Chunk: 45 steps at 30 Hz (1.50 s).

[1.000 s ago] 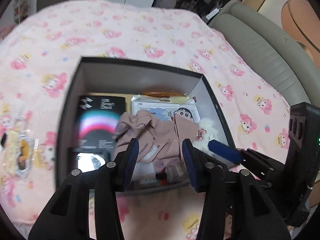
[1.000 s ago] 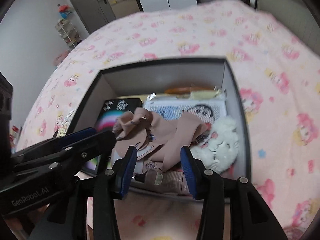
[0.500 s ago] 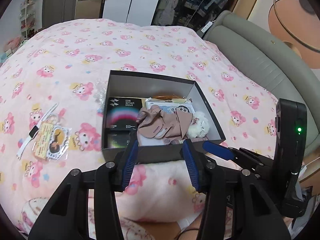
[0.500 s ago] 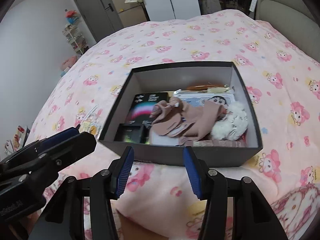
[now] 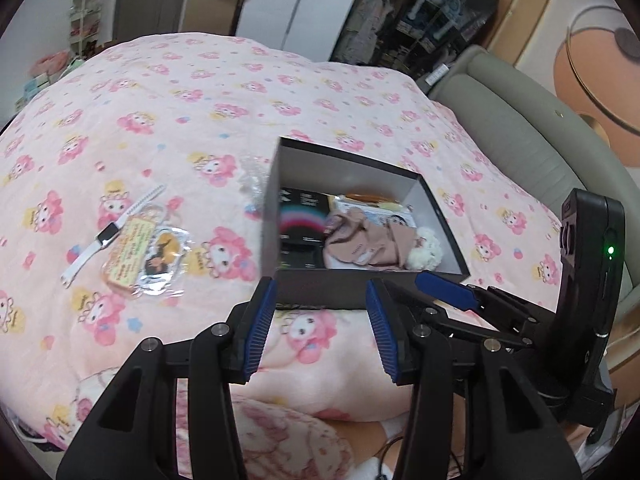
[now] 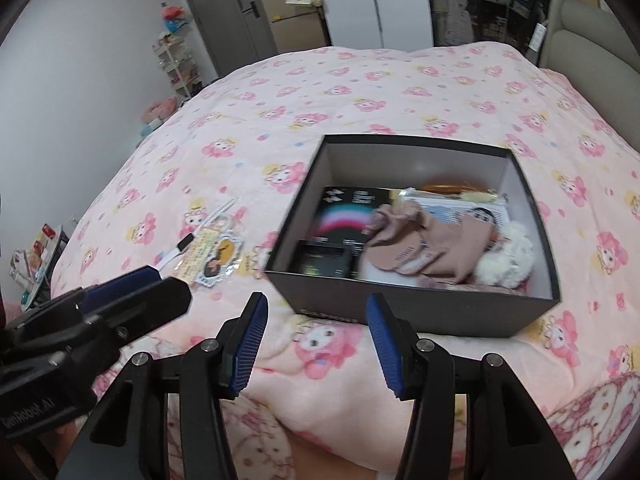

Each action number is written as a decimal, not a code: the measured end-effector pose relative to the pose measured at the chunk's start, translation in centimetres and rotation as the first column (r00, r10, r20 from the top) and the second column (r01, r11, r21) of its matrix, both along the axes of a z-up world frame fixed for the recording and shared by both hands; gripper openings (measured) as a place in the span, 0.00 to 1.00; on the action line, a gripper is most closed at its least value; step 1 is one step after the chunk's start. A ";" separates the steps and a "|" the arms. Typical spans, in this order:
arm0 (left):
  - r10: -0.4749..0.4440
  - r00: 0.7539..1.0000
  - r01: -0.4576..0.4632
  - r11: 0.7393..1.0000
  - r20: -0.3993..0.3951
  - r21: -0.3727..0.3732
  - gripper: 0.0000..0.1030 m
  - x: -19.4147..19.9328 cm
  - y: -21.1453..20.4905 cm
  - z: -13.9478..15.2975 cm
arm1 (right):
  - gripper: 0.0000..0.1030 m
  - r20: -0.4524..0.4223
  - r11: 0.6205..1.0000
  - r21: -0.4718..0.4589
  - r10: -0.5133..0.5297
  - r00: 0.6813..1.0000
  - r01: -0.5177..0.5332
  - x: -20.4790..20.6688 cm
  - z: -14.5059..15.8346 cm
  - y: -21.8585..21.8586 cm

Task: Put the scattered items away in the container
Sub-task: 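Withdraw the left gripper from the box toward the babi card, then grasp the babi card with girl sticker using the left gripper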

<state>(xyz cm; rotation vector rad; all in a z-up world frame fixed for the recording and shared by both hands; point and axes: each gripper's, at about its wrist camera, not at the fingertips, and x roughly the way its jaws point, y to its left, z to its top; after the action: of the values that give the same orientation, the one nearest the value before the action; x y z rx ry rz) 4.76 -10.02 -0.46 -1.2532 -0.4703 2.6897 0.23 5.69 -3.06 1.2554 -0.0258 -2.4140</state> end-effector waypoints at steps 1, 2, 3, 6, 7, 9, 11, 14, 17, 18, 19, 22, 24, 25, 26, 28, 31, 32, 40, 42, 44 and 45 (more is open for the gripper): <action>0.011 1.000 -0.011 1.000 -0.002 0.006 0.47 0.2 -0.7 -0.1 | 0.46 -0.001 1.000 0.001 0.011 1.000 -0.011 0.0 0.0 -0.5; 0.024 1.000 -0.024 1.000 -0.001 0.016 0.47 0.4 -1.6 -0.3 | 0.46 0.000 1.000 -0.001 0.026 1.000 -0.026 -0.1 0.0 -1.3; 0.040 0.999 -0.040 0.999 0.002 0.030 0.47 0.7 -2.4 -0.6 | 0.46 0.004 0.999 -0.001 0.041 0.999 -0.041 -0.2 -0.1 -2.1; 0.094 0.996 -0.095 0.993 0.008 0.071 0.47 1.5 -5.3 -1.4 | 0.46 0.015 0.995 0.008 0.098 0.995 -0.098 -0.4 -0.4 -4.9; 0.113 0.993 -0.114 0.990 0.014 0.079 0.47 1.6 -6.3 -1.7 | 0.46 0.014 0.992 0.019 0.123 0.992 -0.123 -0.5 -0.5 -6.2; 0.153 0.988 -0.154 0.984 0.024 0.094 0.47 2.0 -8.3 -2.4 | 0.46 0.011 0.986 0.035 0.164 0.986 -0.165 -0.7 -0.9 -8.4; 0.188 0.982 -0.190 0.976 0.036 0.106 0.47 2.3 -10.3 -3.1 | 0.46 0.021 0.978 0.040 0.206 0.978 -0.207 -0.9 -1.4 -10.5; 0.229 0.972 -0.235 0.965 0.061 0.120 0.47 2.2 -12.9 -4.5 | 0.46 0.056 0.963 0.029 0.266 0.962 -0.268 -1.7 -2.8 -13.3; 0.262 0.962 -0.271 0.954 0.082 0.131 0.47 1.7 -15.0 -6.0 | 0.46 0.103 0.957 0.036 0.283 0.954 -0.288 -2.8 -4.6 -15.4; 0.271 0.958 -0.282 0.948 0.092 0.146 0.47 1.4 -15.8 -6.6 | 0.46 0.116 0.956 0.041 0.283 0.952 -0.290 -3.2 -5.2 -15.9; 0.278 0.955 -0.292 0.943 0.104 0.160 0.47 1.1 -16.5 -7.3 | 0.46 0.135 0.956 0.051 0.282 0.950 -0.290 -3.7 -6.1 -16.4; 0.313 0.936 -0.340 0.921 0.160 0.188 0.47 0.2 -18.8 -9.7 | 0.46 0.190 0.952 0.074 0.280 0.941 -0.298 -4.9 -8.4 -17.6; 0.321 0.921 -0.367 0.905 0.222 0.216 0.47 -0.7 -20.3 -11.7 | 0.46 0.233 0.946 0.091 0.284 0.930 -0.311 -5.7 -10.1 -18.4; 0.320 0.915 -0.375 0.899 0.248 0.225 0.47 -1.1 -21.0 -12.6 | 0.46 0.250 0.944 0.099 0.281 0.927 -0.313 -6.1 -10.9 -18.7; 0.318 0.907 -0.385 0.892 0.276 0.236 0.47 -1.5 -21.7 -13.6 | 0.46 0.264 0.944 0.107 0.275 0.924 -0.311 -6.5 -11.6 -18.9; 0.301 0.897 -0.391 0.882 0.324 0.263 0.47 -2.4 -22.9 -15.2 | 0.46 0.281 0.947 0.109 0.263 0.923 -0.303 -7.5 -12.7 -19.4; 0.250 0.894 -0.378 0.866 0.373 0.326 0.47 -3.4 -23.8 -16.9 | 0.46 0.257 0.955 0.106 0.244 0.935 -0.279 -9.0 -12.7 -20.1; 0.231 0.896 -0.369 0.864 0.380 0.344 0.47 -3.6 -23.8 -17.3 | 0.46 0.235 0.958 0.101 0.239 0.942 -0.268 -9.8 -12.5 -20.4; 0.092 0.914 -0.278 0.850 0.395 0.447 0.47 -5.2 -22.2 -19.1 | 0.46 0.179 0.974 0.139 0.152 0.972 -0.178 -14.4 -14.7 -21.9; 0.116 0.908 -0.306 0.838 0.402 0.451 0.47 -5.2 -22.8 -19.3 | 0.46 0.192 0.968 0.134 0.184 0.964 -0.211 -14.2 -15.5 -22.2; 0.154 0.899 -0.342 0.832 0.411 0.437 0.47 -5.4 -23.5 -19.4 | 0.46 0.220 0.963 0.115 0.214 0.952 -0.243 -13.8 -16.1 -22.4; 0.166 0.896 -0.353 0.830 0.413 0.433 0.47 -5.5 -23.8 -19.5 | 0.46 0.234 0.962 0.092 0.229 0.945 -0.256 -13.6 -16.2 -22.3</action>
<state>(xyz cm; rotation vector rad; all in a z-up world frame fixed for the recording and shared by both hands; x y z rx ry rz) -0.78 -33.77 -19.95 -1.5949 -1.3846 2.2720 -13.38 -16.64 -19.25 1.4836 0.2024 -2.0834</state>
